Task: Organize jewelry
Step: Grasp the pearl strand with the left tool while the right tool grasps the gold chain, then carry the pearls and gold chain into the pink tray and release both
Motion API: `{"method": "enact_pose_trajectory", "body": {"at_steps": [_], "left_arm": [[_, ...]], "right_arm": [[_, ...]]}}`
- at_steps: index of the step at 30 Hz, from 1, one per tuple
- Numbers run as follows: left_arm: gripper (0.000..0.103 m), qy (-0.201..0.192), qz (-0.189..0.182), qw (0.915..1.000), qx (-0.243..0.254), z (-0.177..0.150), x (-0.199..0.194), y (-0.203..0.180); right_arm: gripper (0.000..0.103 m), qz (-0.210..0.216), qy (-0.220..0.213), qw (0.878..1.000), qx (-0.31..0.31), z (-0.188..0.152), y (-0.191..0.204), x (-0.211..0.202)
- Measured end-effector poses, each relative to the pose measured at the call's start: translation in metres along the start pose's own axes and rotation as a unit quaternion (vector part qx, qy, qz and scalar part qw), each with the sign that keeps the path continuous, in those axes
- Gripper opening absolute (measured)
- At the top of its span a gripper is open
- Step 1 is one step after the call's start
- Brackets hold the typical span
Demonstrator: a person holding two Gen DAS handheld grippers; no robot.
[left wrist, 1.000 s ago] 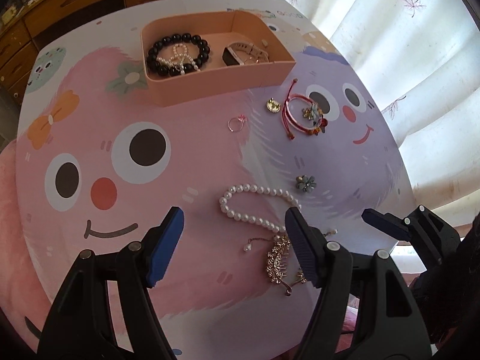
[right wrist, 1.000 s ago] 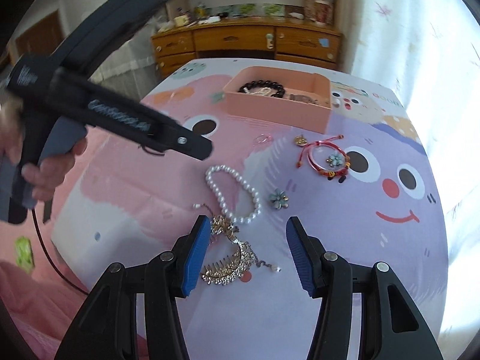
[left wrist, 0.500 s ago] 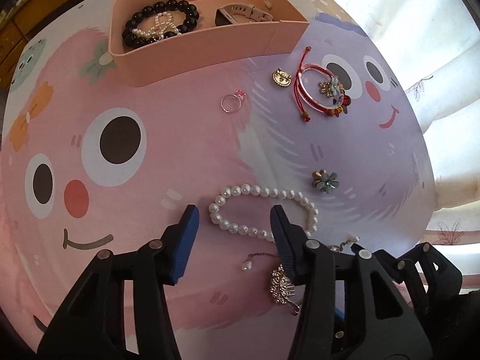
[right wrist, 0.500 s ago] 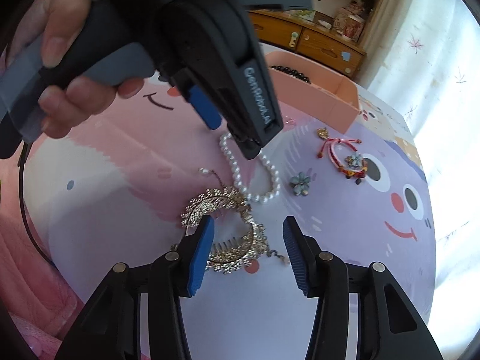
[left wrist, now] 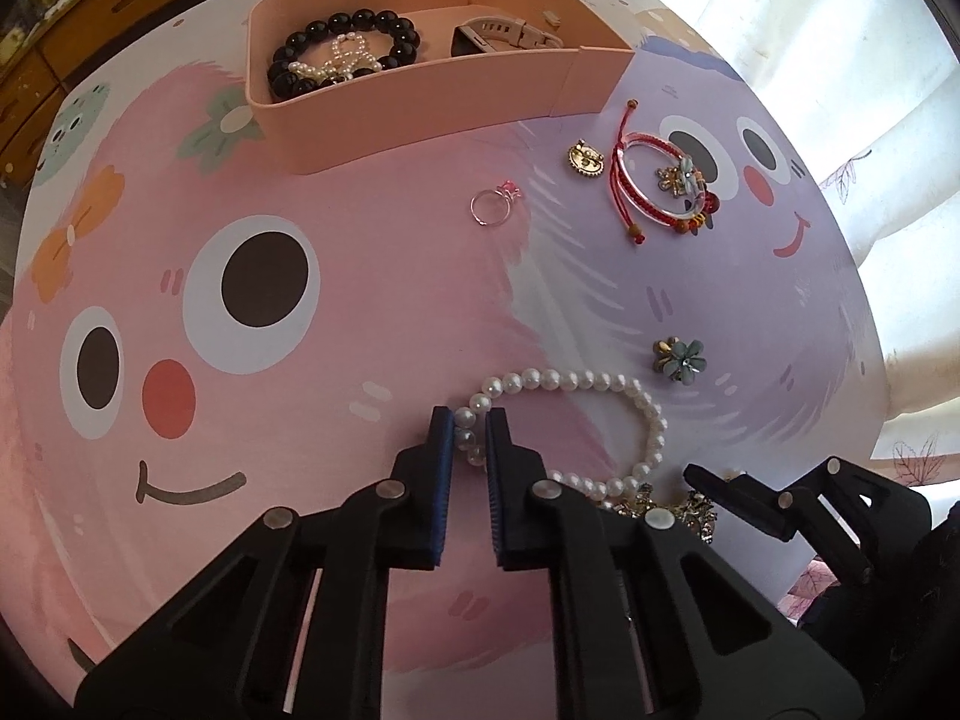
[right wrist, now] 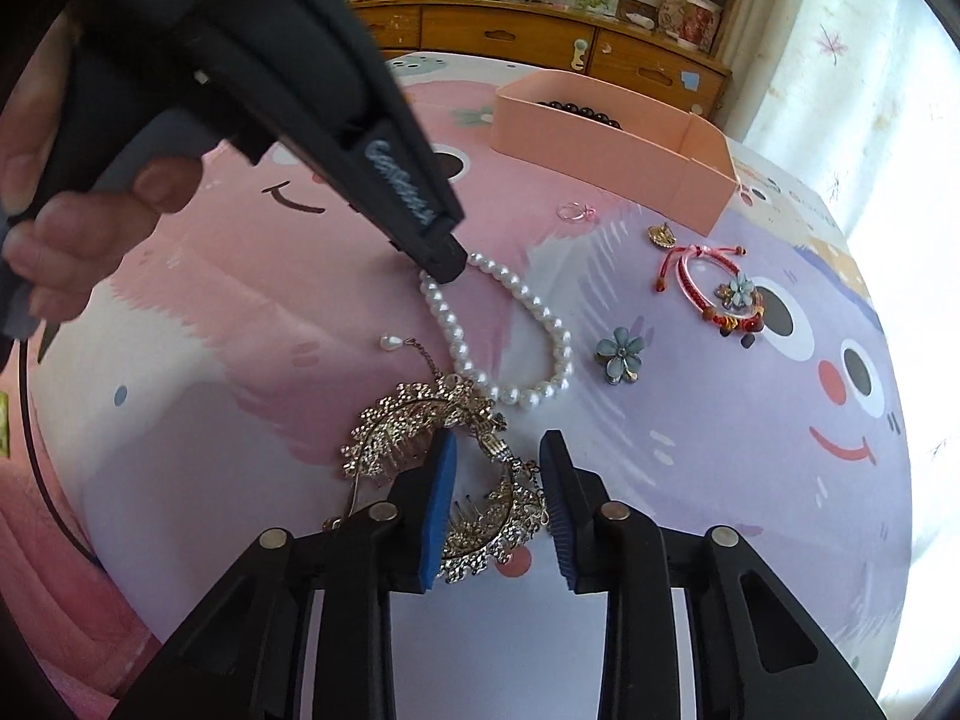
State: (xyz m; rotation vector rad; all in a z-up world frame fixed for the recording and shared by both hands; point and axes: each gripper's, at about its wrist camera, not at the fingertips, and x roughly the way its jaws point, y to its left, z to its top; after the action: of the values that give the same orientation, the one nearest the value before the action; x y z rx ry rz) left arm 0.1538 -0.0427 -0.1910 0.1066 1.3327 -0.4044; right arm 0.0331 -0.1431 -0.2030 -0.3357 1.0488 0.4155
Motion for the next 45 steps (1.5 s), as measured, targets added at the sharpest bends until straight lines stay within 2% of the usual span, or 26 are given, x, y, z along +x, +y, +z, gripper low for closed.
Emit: {"method": "enact_pose_trajectory", "body": {"at_steps": [1,6,13,25,34,38,45], "left_arm": [[0.005,-0.003,-0.001,1.0000,-0.001,-0.001,0.000,0.001],[0.005,-0.018,-0.001,0.9998,-0.004,-0.004,-0.003,0.004],[0.005,-0.033,-0.004,0.9994,-0.007,-0.006,-0.004,0.001],[0.005,-0.074,0.000,0.9970,-0.024,-0.011,-0.028,0.000],[0.005,-0.101,0.013,0.9943,-0.031,-0.011,-0.070,-0.017],[0.005,-0.108,0.017,0.9936,-0.028,-0.007,-0.090,-0.022],[0.005,-0.154,0.026,0.9876,-0.013,0.013,-0.136,-0.029]], "right_arm": [[0.024,-0.001,0.003,1.000,-0.005,0.001,0.000,0.001],[0.023,0.004,0.007,1.000,-0.006,0.005,0.001,0.005],[0.021,0.012,-0.015,1.000,0.017,0.008,-0.006,-0.005],[0.019,0.032,-0.042,0.999,0.005,0.015,-0.025,-0.035],[0.019,0.037,-0.066,0.997,-0.013,0.031,-0.042,-0.067],[0.019,0.024,-0.079,0.996,-0.023,0.044,-0.052,-0.081],[0.019,0.017,-0.116,0.993,0.012,0.077,-0.075,-0.106]]}}
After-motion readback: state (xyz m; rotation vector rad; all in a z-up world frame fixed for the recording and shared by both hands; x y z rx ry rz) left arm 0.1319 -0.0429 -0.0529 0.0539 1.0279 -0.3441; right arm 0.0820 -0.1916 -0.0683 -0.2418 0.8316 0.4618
